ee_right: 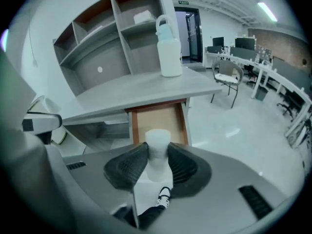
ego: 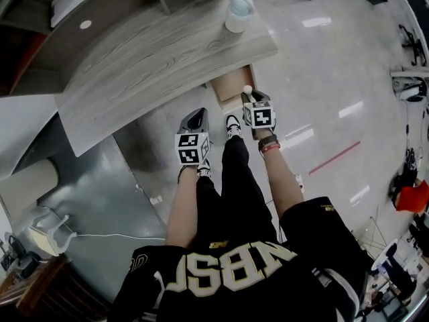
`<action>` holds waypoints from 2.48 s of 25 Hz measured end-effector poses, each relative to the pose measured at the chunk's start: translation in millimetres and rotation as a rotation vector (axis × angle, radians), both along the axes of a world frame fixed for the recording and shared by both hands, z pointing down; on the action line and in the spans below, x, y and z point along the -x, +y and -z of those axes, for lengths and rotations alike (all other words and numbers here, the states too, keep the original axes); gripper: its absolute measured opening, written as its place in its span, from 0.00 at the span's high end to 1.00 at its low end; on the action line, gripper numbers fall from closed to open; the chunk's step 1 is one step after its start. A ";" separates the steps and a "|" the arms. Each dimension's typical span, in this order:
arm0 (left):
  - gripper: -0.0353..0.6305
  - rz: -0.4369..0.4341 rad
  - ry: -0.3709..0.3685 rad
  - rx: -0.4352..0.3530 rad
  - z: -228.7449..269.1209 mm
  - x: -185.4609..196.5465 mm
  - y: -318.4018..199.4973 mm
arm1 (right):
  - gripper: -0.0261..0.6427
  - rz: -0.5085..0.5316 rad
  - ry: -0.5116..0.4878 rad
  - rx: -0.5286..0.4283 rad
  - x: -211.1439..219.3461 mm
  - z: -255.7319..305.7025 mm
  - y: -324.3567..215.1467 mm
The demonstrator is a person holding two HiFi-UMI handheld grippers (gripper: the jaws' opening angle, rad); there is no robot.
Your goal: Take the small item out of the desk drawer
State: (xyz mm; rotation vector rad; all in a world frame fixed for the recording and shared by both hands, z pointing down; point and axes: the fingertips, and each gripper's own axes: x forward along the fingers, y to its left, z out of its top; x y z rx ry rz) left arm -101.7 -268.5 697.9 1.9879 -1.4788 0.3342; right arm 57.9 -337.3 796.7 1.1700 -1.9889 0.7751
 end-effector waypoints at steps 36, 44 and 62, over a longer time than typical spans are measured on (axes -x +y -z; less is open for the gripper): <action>0.93 0.076 -0.073 -0.590 287.8 74.6 32.6 | 0.77 -0.069 -0.184 -0.681 52.0 364.2 69.4; 0.93 0.099 -0.092 -0.660 336.3 77.7 51.3 | 0.77 -0.064 -0.209 -0.792 55.9 419.5 90.7; 0.93 0.101 -0.063 -0.704 346.5 69.0 64.0 | 0.77 -0.039 -0.216 -0.826 54.1 430.9 106.9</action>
